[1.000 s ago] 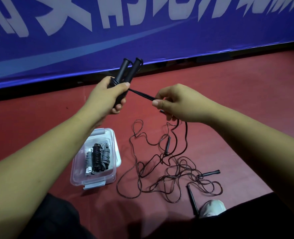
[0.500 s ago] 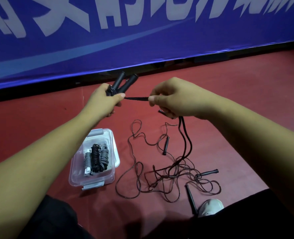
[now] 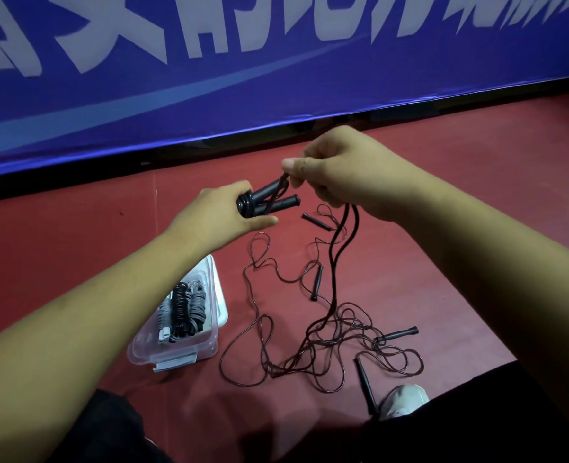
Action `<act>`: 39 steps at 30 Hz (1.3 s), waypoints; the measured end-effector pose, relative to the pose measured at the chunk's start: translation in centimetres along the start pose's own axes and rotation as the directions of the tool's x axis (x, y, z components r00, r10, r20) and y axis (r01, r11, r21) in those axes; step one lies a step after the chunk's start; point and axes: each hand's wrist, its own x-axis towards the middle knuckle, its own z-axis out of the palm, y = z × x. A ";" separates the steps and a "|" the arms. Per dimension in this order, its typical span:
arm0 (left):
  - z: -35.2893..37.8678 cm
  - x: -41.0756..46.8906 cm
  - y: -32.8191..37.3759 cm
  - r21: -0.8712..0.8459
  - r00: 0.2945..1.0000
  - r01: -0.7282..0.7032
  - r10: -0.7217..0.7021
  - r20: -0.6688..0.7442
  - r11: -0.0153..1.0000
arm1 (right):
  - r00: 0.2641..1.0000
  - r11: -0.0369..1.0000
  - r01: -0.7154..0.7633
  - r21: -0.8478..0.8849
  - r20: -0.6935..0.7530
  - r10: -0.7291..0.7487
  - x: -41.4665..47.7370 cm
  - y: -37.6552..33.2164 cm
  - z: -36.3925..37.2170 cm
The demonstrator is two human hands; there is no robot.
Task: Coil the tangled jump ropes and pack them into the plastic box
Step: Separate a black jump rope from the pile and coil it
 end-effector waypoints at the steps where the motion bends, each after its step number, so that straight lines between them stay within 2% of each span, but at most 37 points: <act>1: 0.0 0.0 0.0 0.012 1.000 -0.014 0.014 0.013 1.000 | 1.000 1.000 0.010 -0.021 0.011 -0.010 0.0 0.2 -0.3; 8: 1.1 0.0 -0.5 0.194 0.978 -0.117 0.079 0.194 0.974 | 0.995 0.945 0.099 -0.312 0.061 -0.084 0.6 0.5 -0.4; 10: 1.0 -0.3 -0.3 0.167 0.947 -0.192 0.138 0.290 0.967 | 0.993 0.937 0.119 -0.328 0.066 -0.102 0.8 0.7 -0.6; 13: 0.8 -1.1 0.2 0.071 0.853 -0.318 0.253 0.456 0.945 | 0.990 0.941 0.139 -0.310 0.050 -0.130 1.2 1.2 -1.2; 15: 0.6 -1.4 0.4 0.020 0.817 -0.365 0.310 0.486 0.931 | 0.989 0.946 0.148 -0.290 0.032 -0.145 1.3 1.7 -1.6; 20: -0.2 -2.0 0.9 -0.056 0.785 -0.416 0.390 0.481 0.908 | 0.989 0.962 0.148 -0.228 0.024 -0.147 1.7 2.8 -2.2; 23: -0.9 -2.5 1.4 -0.196 0.785 -0.368 0.417 0.458 0.909 | 0.989 0.970 0.149 -0.190 0.015 -0.149 1.8 3.3 -2.5; 26: -1.9 -3.0 1.9 -0.323 0.817 -0.317 0.430 0.385 0.892 | 0.990 0.981 0.140 -0.133 -0.018 -0.143 2.1 4.0 -2.9; 29: -2.5 -3.4 2.2 -0.365 0.860 -0.318 0.428 0.277 0.875 | 0.992 0.990 0.116 -0.079 -0.033 -0.119 2.3 4.9 -3.0; 33: -2.2 -3.9 2.5 -0.426 0.899 -0.242 0.366 0.239 0.872 | 0.996 0.996 0.087 -0.023 -0.018 -0.087 2.5 5.8 -2.6; 37: -2.1 -4.0 3.2 -0.618 0.879 -0.255 0.444 0.172 0.744 | 0.998 0.997 0.054 0.055 -0.014 -0.053 2.9 6.4 -2.4; 39: -2.2 -3.3 3.1 -0.728 0.920 -0.208 0.384 0.082 0.653 | 0.999 0.996 0.041 0.081 0.009 -0.042 2.8 6.6 -2.4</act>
